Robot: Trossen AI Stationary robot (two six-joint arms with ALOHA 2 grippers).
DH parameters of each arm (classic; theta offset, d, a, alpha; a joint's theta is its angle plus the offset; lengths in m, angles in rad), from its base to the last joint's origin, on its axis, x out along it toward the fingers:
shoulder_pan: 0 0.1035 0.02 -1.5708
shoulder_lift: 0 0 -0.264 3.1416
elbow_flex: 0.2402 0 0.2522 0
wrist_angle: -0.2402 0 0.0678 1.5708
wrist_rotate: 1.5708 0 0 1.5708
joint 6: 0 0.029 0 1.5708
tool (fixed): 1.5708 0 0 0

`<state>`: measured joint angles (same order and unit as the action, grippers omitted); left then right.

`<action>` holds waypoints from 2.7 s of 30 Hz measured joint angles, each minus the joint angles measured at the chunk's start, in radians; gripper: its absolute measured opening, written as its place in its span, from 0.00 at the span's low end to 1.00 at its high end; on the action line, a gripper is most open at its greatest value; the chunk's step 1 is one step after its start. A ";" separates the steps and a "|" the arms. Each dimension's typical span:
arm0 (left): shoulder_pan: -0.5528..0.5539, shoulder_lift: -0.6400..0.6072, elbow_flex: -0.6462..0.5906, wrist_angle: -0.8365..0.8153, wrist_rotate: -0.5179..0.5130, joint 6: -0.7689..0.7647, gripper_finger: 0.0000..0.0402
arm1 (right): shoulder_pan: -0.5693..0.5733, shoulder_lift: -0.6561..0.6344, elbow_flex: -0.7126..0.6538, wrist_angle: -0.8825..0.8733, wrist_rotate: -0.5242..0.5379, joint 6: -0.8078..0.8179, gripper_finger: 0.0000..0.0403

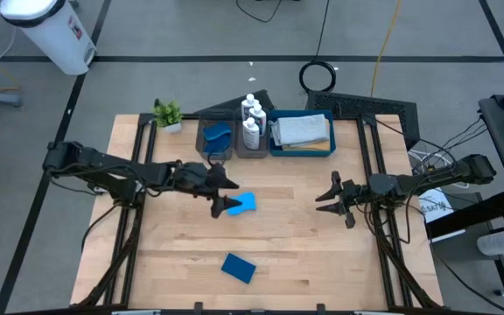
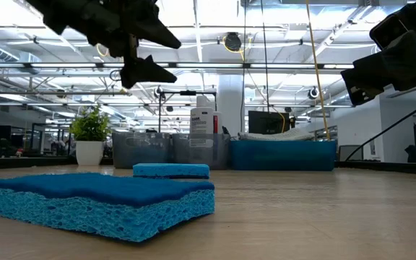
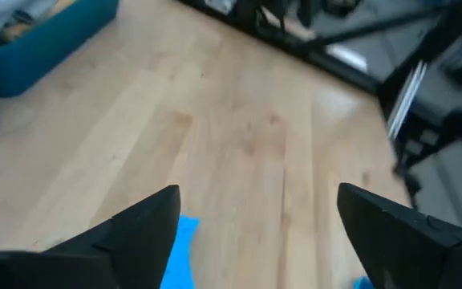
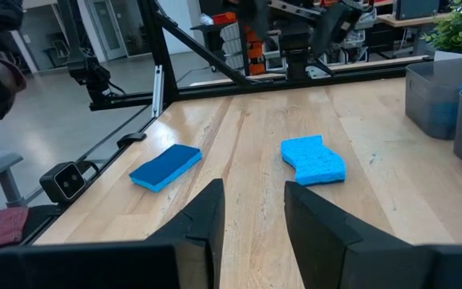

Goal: Pick & Place Kitchen Items
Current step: Put the light blue sponge into the left black bin

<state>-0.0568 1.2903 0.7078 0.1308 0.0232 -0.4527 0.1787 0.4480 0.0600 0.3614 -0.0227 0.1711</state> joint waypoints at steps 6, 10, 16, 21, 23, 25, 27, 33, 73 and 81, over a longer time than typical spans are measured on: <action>-0.064 0.000 0.031 -0.141 -0.151 0.139 0.87 | 0.000 0.000 0.000 0.000 0.000 0.000 0.25; -0.084 0.004 0.031 -0.196 -0.215 0.161 0.87 | 0.000 0.000 0.000 0.000 0.000 0.000 0.25; -0.089 0.088 0.032 -0.171 -0.234 0.163 0.87 | 0.000 0.000 0.000 0.001 0.000 0.000 0.25; -0.069 0.183 0.031 -0.161 -0.258 0.163 0.87 | 0.000 0.007 0.000 0.007 0.016 0.000 0.25; -0.058 0.215 0.031 -0.152 -0.260 0.163 0.87 | 0.000 0.009 0.000 0.001 0.026 0.000 0.25; -0.051 0.244 0.031 -0.152 -0.259 0.163 0.87 | 0.000 0.014 0.000 0.006 0.026 0.000 0.25; -0.045 0.273 0.031 -0.129 -0.255 0.164 0.87 | 0.000 0.017 0.000 0.004 0.025 0.000 0.25; -0.043 0.352 0.031 -0.065 -0.232 0.182 0.87 | 0.000 0.026 0.000 0.007 0.023 0.000 0.25; -0.064 0.439 0.032 -0.099 -0.233 0.221 0.87 | 0.000 0.027 0.000 0.006 0.022 0.000 0.25; -0.064 0.439 0.031 -0.093 -0.238 0.208 0.87 | 0.000 0.027 0.000 0.006 0.022 0.000 0.25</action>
<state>-0.1204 1.7290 0.7388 0.0375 -0.2153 -0.2447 0.1783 0.4747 0.0601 0.3679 -0.0006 0.1711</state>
